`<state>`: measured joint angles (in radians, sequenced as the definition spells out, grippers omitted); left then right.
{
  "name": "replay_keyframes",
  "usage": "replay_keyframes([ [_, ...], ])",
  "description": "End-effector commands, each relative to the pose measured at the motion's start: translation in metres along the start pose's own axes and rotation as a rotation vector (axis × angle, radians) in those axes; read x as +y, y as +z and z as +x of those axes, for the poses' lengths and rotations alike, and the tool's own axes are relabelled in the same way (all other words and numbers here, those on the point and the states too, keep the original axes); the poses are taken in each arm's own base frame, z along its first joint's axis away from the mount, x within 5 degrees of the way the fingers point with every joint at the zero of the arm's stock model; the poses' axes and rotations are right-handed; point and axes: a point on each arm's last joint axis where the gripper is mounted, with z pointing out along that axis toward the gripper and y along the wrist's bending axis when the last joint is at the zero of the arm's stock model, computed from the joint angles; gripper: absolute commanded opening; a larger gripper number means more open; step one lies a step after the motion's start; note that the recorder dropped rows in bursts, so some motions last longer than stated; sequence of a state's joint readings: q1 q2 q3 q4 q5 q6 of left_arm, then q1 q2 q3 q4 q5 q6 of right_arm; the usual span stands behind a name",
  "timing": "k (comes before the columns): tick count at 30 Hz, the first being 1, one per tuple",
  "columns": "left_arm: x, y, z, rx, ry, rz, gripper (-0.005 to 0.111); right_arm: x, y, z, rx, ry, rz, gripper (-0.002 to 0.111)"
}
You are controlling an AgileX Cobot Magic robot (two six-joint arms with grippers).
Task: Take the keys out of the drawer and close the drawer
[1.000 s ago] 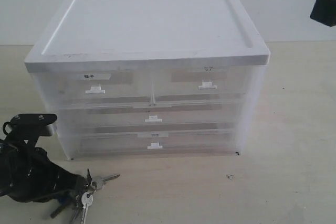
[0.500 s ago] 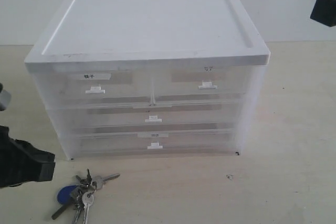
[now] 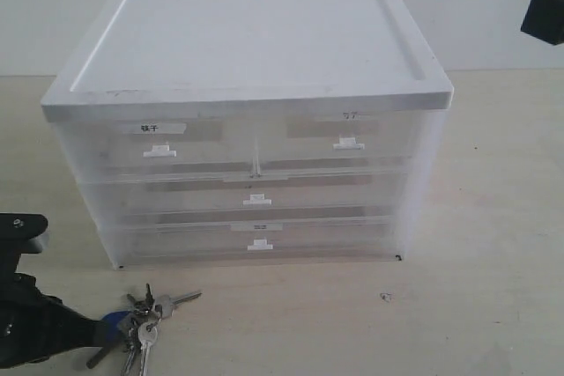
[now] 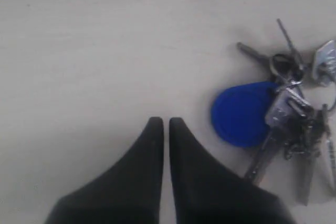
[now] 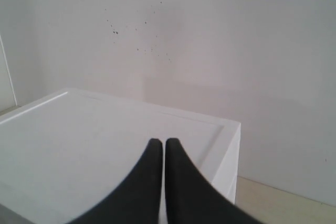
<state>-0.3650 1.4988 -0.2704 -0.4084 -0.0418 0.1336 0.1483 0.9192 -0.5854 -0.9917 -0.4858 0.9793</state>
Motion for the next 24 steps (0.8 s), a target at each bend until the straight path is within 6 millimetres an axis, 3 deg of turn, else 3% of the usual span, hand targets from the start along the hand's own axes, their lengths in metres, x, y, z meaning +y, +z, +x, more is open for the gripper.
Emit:
replay_keyframes([
  [1,-0.011,0.012,-0.003,0.008,0.045,0.008,0.005,0.0,0.0,0.002,0.006,-0.007,0.003,0.0],
  [12,-0.063,0.007,-0.012,-0.019,0.136,0.133,0.005,-0.002,0.0,0.003,0.021,-0.009,0.024,0.0],
  [19,-0.091,0.0,-0.033,-0.077,0.149,0.205,0.005,-0.002,0.0,0.003,0.023,-0.009,0.027,0.0],
  [24,-0.101,-0.011,-0.038,-0.082,0.197,0.241,0.005,-0.003,0.0,0.004,0.03,-0.009,0.038,0.0],
])
